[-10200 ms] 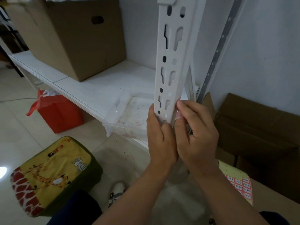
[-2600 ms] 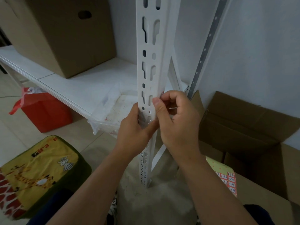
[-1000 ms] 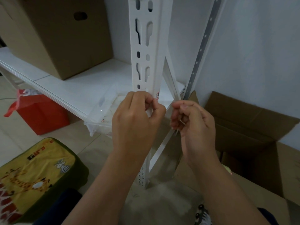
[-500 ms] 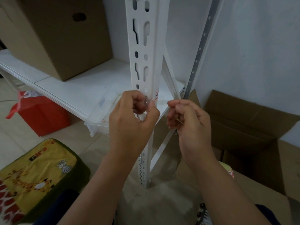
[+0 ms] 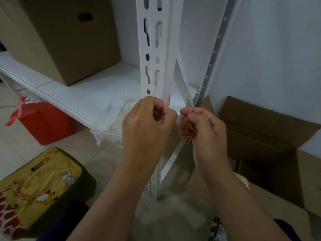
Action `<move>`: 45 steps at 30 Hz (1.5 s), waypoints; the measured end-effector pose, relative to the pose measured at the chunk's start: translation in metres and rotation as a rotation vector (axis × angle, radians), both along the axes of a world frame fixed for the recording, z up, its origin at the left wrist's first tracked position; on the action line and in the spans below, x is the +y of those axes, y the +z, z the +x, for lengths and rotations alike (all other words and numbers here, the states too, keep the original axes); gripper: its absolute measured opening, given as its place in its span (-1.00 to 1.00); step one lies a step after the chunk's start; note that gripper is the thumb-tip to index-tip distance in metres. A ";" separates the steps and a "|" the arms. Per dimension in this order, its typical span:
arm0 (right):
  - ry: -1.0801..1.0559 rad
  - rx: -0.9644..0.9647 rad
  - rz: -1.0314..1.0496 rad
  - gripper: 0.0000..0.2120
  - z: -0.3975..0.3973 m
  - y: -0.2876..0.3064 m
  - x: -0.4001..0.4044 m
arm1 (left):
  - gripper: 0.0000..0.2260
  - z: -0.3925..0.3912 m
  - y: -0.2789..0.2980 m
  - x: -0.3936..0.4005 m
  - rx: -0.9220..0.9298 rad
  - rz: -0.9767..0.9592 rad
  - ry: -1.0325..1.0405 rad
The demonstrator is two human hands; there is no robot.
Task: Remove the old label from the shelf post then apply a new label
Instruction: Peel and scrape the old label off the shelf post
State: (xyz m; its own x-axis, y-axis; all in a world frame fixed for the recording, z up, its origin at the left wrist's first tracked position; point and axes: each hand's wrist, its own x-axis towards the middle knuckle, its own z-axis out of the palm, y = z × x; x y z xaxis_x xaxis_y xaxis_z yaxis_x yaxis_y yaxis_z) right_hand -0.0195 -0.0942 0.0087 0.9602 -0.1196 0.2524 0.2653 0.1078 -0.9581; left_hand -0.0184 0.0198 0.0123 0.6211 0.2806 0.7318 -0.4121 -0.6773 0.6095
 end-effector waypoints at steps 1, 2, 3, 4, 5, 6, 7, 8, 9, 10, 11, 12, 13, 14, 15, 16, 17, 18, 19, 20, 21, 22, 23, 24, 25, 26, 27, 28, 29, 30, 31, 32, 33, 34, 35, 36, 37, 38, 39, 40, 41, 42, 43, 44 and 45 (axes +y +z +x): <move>0.000 -0.003 0.000 -0.77 0.000 0.000 0.000 | -0.94 0.000 0.000 -0.001 0.006 -0.015 -0.005; -0.001 -0.006 -0.003 -0.77 -0.001 0.000 -0.001 | -0.95 0.000 0.000 -0.001 0.012 -0.031 -0.011; -0.003 -0.007 -0.009 -0.77 -0.001 0.001 -0.001 | -0.95 0.000 0.000 -0.002 0.019 -0.044 -0.017; -0.004 -0.009 -0.014 -0.76 -0.001 0.001 -0.002 | -0.95 0.000 -0.001 -0.003 0.028 -0.055 -0.019; -0.007 -0.011 -0.015 -0.76 -0.001 0.001 -0.002 | -0.95 0.000 -0.002 -0.003 0.039 -0.072 -0.019; -0.009 -0.012 -0.013 -0.76 -0.001 0.002 -0.002 | -0.95 0.000 -0.003 -0.002 0.053 -0.098 -0.019; -0.012 -0.012 -0.012 -0.77 -0.001 0.002 -0.003 | -0.94 0.000 -0.004 -0.001 0.065 -0.128 -0.021; -0.017 -0.013 -0.015 -0.77 -0.001 0.002 -0.003 | -0.95 -0.001 -0.006 0.000 0.073 -0.155 -0.030; -0.021 -0.016 -0.024 -0.76 -0.001 0.002 -0.003 | -0.95 -0.002 -0.006 0.000 0.073 -0.177 -0.045; -0.023 -0.020 -0.035 -0.75 -0.001 0.002 -0.002 | -0.95 -0.003 -0.006 0.001 0.066 -0.195 -0.063; -0.024 -0.023 -0.043 -0.75 -0.001 0.002 -0.002 | -0.95 -0.004 -0.006 0.001 0.054 -0.209 -0.079; -0.021 -0.021 -0.042 -0.75 -0.002 0.002 0.000 | -0.94 -0.005 -0.006 0.001 0.043 -0.223 -0.092; -0.015 -0.015 -0.036 -0.76 -0.002 0.002 0.001 | -0.93 -0.005 -0.005 0.001 0.032 -0.232 -0.101; -0.009 -0.009 -0.031 -0.75 -0.002 0.003 0.002 | -0.93 -0.005 -0.005 0.001 0.022 -0.231 -0.107; -0.005 -0.005 -0.033 -0.74 -0.002 0.003 0.002 | -0.92 -0.005 -0.005 0.000 0.009 -0.214 -0.109; -0.003 -0.002 -0.037 -0.74 -0.002 0.003 0.003 | -0.91 -0.005 -0.005 0.000 -0.003 -0.186 -0.109; -0.002 -0.002 -0.040 -0.75 -0.002 0.003 0.003 | -0.90 -0.005 -0.005 -0.001 -0.011 -0.157 -0.108; -0.003 -0.003 -0.045 -0.76 -0.002 0.003 0.003 | -0.90 -0.005 -0.004 -0.001 -0.012 -0.136 -0.111; -0.009 -0.010 -0.060 -0.79 -0.002 0.002 0.003 | -0.91 -0.004 -0.003 -0.002 -0.007 -0.126 -0.113; -0.021 -0.027 -0.094 -0.82 -0.001 0.001 0.003 | -0.91 -0.004 -0.003 -0.001 0.001 -0.127 -0.115; -0.033 -0.052 -0.145 -0.85 0.000 0.000 0.003 | -0.90 -0.002 -0.002 0.000 0.012 -0.137 -0.118; -0.042 -0.081 -0.201 -0.88 0.000 -0.001 0.003 | -0.90 -0.002 -0.002 0.001 0.026 -0.150 -0.124; -0.045 -0.108 -0.249 -0.89 0.001 -0.002 0.003 | -0.89 -0.001 -0.002 0.002 0.041 -0.157 -0.136; -0.046 -0.128 -0.283 -0.91 0.002 -0.003 0.004 | -0.89 -0.001 -0.002 0.003 0.056 -0.159 -0.152; -0.043 -0.142 -0.301 -0.93 0.002 -0.004 0.005 | -0.90 -0.001 -0.002 0.005 0.067 -0.164 -0.175; -0.038 -0.152 -0.309 -0.95 0.003 -0.004 0.007 | -0.90 -0.001 -0.002 0.007 0.074 -0.184 -0.203; -0.029 -0.160 -0.316 -0.97 0.004 -0.005 0.009 | -0.90 -0.001 -0.002 0.009 0.083 -0.226 -0.239; -0.025 -0.167 -0.325 -0.95 0.004 -0.005 0.011 | -0.89 -0.001 -0.002 0.012 0.095 -0.291 -0.279; -0.021 -0.167 -0.327 -0.91 0.005 -0.005 0.012 | -0.88 0.000 -0.003 0.014 0.116 -0.363 -0.313; -0.012 -0.156 -0.313 -0.87 0.005 -0.004 0.014 | -0.87 0.000 -0.003 0.017 0.138 -0.426 -0.335; 0.013 -0.133 -0.266 -0.85 0.006 -0.003 0.015 | -0.85 0.000 -0.003 0.019 0.154 -0.472 -0.351; 0.060 -0.103 -0.182 -0.83 0.005 -0.002 0.016 | -0.84 0.000 -0.003 0.020 0.165 -0.506 -0.371; 0.126 -0.068 -0.074 -0.82 0.005 -0.001 0.017 | -0.84 0.000 -0.003 0.020 0.174 -0.538 -0.404; 0.197 -0.036 0.035 -0.83 0.006 -0.001 0.017 | -0.85 -0.001 -0.003 0.021 0.177 -0.568 -0.450; 0.261 -0.012 0.126 -0.84 0.006 0.000 0.017 | -0.86 -0.002 -0.002 0.020 0.177 -0.591 -0.500; 0.314 0.006 0.194 -0.85 0.006 0.000 0.016 | -0.87 -0.003 -0.001 0.020 0.174 -0.605 -0.542; 0.356 0.026 0.243 -0.86 0.006 0.001 0.015 | -0.88 -0.005 0.000 0.020 0.167 -0.613 -0.573; 0.389 0.050 0.278 -0.85 0.005 0.002 0.014 | -0.88 -0.006 0.001 0.019 0.156 -0.616 -0.597; 0.416 0.075 0.307 -0.84 0.005 0.002 0.013 | -0.88 -0.007 0.001 0.019 0.141 -0.609 -0.614; 0.444 0.096 0.338 -0.83 0.004 0.004 0.011 | -0.89 -0.008 0.001 0.018 0.125 -0.588 -0.620; 0.477 0.115 0.378 -0.83 0.003 0.005 0.010 | -0.88 -0.009 0.001 0.017 0.111 -0.552 -0.617; 0.512 0.129 0.419 -0.82 0.002 0.006 0.008 | -0.88 -0.010 0.001 0.016 0.101 -0.509 -0.606; 0.543 0.140 0.452 -0.81 0.001 0.006 0.007 | -0.90 -0.011 0.000 0.015 0.095 -0.467 -0.590; 0.565 0.149 0.477 -0.79 0.000 0.006 0.005 | -0.92 -0.012 -0.001 0.015 0.086 -0.431 -0.574; 0.582 0.159 0.495 -0.77 0.000 0.007 0.003 | -0.94 -0.012 -0.002 0.015 0.077 -0.407 -0.560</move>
